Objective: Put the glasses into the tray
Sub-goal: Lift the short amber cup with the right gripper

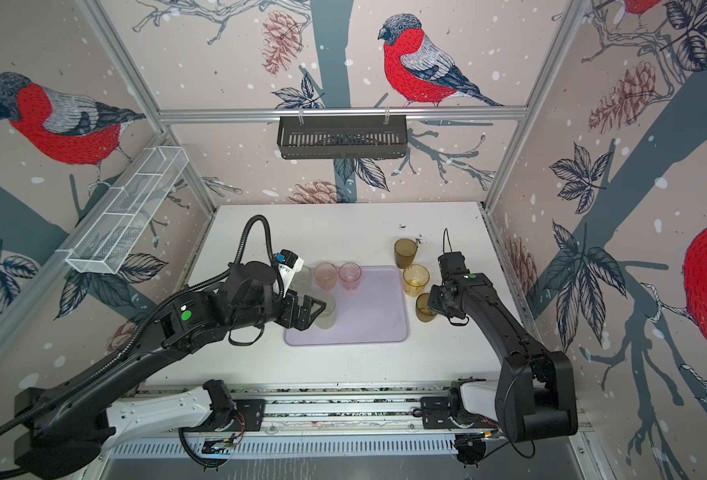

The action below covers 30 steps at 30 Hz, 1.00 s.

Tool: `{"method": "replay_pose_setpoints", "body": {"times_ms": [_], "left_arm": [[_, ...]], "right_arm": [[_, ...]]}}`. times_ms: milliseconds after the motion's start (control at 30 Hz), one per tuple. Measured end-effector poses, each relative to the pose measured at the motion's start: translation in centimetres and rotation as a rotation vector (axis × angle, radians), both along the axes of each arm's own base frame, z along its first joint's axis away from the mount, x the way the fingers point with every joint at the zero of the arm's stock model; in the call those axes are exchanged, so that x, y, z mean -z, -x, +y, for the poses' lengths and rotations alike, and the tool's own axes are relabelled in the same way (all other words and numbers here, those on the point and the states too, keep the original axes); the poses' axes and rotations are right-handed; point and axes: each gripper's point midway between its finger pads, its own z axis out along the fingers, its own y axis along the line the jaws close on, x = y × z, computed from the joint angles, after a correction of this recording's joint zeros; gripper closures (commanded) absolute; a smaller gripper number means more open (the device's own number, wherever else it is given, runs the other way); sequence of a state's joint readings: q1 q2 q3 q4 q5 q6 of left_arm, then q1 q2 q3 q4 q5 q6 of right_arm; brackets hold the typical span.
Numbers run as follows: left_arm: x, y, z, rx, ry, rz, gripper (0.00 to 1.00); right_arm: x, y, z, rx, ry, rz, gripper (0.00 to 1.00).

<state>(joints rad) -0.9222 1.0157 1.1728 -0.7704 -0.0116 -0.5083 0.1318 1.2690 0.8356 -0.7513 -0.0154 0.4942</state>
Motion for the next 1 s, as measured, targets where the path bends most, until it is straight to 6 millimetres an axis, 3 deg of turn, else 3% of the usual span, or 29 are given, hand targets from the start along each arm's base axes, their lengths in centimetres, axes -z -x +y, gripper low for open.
{"method": "replay_pose_setpoints", "body": {"times_ms": [1000], "left_arm": [[1.1,-0.4,-0.2,0.005,-0.04,0.003,0.03]], "right_arm": [[-0.8,0.8,-0.6,0.036,0.016,-0.041,0.98]]}}
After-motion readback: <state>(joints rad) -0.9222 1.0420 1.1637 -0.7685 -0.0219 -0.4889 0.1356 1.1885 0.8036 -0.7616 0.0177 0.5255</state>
